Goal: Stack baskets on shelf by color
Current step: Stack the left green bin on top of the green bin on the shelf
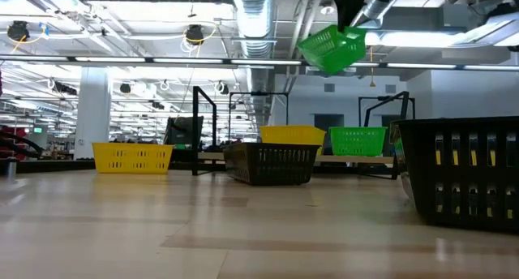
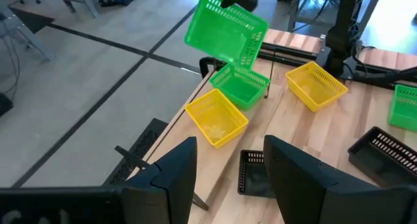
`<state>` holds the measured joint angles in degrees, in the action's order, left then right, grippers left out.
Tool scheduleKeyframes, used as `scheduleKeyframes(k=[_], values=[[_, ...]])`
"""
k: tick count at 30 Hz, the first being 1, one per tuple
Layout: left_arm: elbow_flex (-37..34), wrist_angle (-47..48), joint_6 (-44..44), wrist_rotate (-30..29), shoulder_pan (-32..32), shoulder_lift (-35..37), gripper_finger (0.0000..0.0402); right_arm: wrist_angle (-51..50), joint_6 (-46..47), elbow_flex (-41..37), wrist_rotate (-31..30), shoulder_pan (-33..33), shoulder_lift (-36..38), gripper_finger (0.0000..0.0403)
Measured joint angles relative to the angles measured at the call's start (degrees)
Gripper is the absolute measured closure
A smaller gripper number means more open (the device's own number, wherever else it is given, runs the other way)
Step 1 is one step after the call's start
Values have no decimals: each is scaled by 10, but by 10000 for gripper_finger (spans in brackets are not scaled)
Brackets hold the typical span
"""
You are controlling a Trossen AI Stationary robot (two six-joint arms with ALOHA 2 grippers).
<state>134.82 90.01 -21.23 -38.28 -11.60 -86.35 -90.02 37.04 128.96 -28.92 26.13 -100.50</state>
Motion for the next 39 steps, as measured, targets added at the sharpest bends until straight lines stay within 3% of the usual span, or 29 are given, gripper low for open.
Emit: scheduleKeyframes(k=[6,14,18,23,28,32,39], values=[[0,0,0,0,0,0,235,0,-50,0,19,48,37,401],[0,0,0,-1,0,0,235,2,-69,-23,17,71,164,401],[0,0,0,-21,0,0,235,1,5,-127,-15,60,251,401],[0,0,-17,-33,0,0,235,16,143,-331,-25,23,358,401],[0,0,-20,-34,0,0,235,188,182,-488,-9,-32,424,401],[0,0,-29,-47,0,0,235,310,148,-536,18,-39,426,401],[0,0,5,-46,0,0,235,316,170,-555,67,-3,378,401]])
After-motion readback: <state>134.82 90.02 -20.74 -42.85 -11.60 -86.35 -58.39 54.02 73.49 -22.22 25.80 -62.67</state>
